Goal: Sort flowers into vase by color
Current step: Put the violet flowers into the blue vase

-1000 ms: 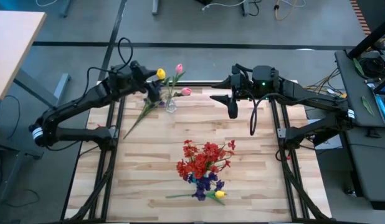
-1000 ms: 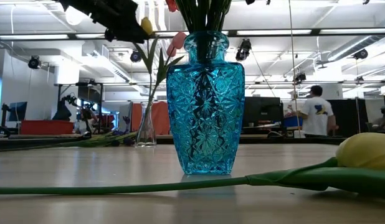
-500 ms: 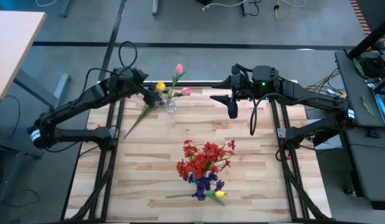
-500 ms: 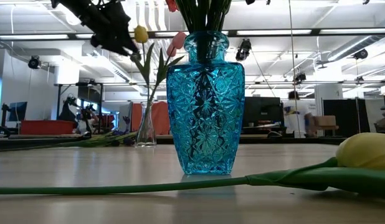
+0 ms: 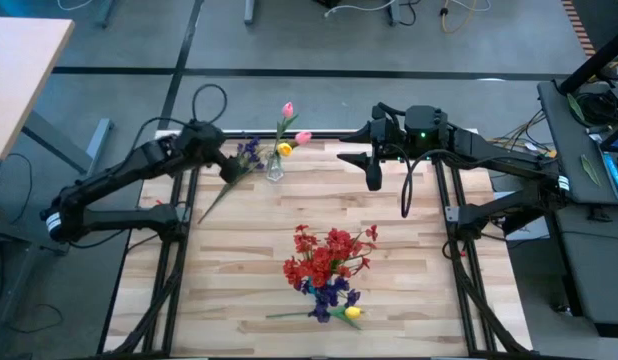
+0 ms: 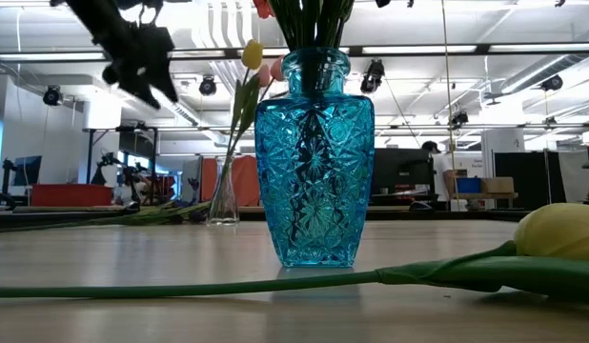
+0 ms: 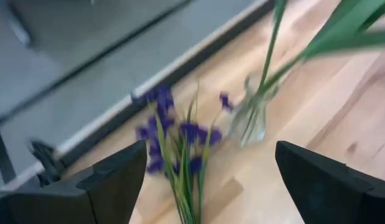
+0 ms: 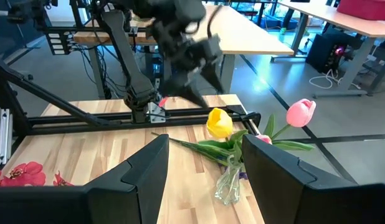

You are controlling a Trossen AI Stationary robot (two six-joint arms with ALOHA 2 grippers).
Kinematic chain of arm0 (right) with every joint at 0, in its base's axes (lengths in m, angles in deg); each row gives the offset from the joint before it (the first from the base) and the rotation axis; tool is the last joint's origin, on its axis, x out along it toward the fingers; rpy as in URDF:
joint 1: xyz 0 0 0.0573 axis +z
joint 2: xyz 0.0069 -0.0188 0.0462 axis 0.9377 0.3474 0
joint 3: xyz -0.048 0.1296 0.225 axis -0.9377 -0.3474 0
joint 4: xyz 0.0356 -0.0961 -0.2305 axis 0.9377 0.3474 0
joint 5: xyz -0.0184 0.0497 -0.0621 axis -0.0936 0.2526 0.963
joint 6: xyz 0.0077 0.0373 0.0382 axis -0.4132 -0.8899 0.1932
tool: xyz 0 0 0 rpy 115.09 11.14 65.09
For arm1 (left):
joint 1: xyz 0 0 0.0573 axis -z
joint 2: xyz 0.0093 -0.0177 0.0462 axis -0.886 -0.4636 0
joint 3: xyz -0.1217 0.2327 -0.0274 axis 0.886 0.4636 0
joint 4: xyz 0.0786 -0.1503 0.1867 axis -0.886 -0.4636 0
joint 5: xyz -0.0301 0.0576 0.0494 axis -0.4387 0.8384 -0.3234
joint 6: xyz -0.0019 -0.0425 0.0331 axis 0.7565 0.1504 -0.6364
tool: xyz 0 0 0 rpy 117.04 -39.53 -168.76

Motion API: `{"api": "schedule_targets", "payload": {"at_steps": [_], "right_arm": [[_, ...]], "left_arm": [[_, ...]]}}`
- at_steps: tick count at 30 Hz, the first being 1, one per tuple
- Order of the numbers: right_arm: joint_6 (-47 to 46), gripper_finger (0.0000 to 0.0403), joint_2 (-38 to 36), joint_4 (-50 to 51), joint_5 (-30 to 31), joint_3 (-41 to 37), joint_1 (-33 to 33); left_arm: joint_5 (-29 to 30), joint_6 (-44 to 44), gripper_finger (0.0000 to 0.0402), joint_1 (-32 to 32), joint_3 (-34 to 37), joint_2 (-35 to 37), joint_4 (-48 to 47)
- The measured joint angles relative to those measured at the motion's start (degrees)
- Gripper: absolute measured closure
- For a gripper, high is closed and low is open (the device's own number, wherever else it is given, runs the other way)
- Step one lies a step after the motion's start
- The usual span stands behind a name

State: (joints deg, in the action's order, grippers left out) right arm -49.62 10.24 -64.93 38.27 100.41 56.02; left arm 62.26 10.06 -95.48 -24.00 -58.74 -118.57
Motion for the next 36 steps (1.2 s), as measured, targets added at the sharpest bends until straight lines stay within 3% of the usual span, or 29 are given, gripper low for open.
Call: {"api": "schedule_targets", "payload": {"at_steps": [6, 22, 30, 36], "right_arm": [[0.1, 0.0206, 0.0, 0.0, 0.0, 0.0, 0.0], [-0.6, 0.0206, 0.0, 1.1, 0.0, 0.0, 0.0], [-0.8, 0.0206, 0.0, 1.1, -0.1, 0.0, 0.0], [-0.8, 0.0206, 0.0, 1.5, -0.1, 0.0, 0.0]], "left_arm": [[0.8, 4.9, 0.0078, 0.0, 7.8, -4.4, 1.3], [3.5, 8.4, 0.0099, -0.3, 6.4, -27.8, 3.1], [4.4, 9.3, 0.0102, -2.3, 6.4, -35.1, 3.8], [4.5, 9.1, 0.0131, -3.5, 6.4, -38.1, 4.5]]}}
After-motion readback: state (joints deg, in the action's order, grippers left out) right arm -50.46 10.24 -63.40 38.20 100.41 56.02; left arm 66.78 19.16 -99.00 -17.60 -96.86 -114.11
